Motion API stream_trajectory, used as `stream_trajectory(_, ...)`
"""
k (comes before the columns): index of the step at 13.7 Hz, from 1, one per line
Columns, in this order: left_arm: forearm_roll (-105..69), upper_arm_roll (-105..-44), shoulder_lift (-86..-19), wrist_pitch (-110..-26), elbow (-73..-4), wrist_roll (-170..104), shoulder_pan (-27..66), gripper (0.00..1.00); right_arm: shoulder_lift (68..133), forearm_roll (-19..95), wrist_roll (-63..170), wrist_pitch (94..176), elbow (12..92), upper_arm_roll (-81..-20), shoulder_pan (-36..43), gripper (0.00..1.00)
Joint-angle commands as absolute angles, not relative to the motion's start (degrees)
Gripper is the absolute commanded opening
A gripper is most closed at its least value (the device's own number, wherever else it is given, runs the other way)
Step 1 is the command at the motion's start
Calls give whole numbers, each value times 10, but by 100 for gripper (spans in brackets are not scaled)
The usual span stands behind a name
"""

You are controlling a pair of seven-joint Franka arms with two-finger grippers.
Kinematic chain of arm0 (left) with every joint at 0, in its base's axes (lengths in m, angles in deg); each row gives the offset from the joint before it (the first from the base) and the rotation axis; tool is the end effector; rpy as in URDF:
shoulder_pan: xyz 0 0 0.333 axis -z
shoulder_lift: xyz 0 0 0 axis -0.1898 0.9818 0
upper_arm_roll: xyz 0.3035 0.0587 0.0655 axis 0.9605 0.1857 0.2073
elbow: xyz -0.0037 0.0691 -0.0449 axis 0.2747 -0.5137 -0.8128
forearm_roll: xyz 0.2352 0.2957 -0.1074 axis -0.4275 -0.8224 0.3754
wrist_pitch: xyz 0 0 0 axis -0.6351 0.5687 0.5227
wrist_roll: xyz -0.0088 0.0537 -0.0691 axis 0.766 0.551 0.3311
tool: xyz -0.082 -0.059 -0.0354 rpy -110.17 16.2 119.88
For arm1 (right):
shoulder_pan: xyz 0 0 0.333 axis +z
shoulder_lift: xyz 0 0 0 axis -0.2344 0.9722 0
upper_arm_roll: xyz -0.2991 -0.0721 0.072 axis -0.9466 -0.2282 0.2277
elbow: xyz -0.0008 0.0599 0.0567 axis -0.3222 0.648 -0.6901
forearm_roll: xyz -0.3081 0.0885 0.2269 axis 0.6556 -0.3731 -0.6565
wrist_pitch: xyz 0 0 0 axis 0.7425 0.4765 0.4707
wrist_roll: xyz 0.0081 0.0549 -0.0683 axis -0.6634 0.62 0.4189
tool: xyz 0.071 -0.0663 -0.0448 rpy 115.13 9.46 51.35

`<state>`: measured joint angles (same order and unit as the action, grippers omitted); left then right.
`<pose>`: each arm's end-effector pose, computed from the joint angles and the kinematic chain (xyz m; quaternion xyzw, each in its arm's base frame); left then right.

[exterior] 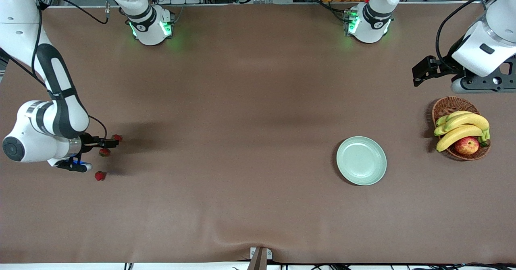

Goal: Collect all strawberries into plate
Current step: 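Grasp the first strawberry with the right gripper and lift it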

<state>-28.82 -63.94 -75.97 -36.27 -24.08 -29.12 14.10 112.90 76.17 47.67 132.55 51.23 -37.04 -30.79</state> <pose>0.5485 -0.1003 0.6379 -0.9998 0.0065 0.0132 0.0166 0.6208 -0.1073 0.2039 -0.9791 0.0851 0.1780 0.0494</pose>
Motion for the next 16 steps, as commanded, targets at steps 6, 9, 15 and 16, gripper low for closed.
stream_trajectory(6, -291, -638, -766, -360, -240, -302, 141, 100, 1145, 772, 472, 1355, 540, -363, -314, 66)
stream_trajectory(9, -291, -638, -765, -360, -241, -302, 142, 100, 1145, 772, 472, 1355, 547, -363, -313, 29)
stream_trajectory(15, -291, -638, -764, -360, -240, -302, 141, 100, 1137, 765, 410, 1264, 495, -355, -289, 0)
stream_trajectory(16, -291, -638, -764, -360, -240, -302, 142, 100, 1136, 762, 372, 1226, 470, -352, -270, 0)
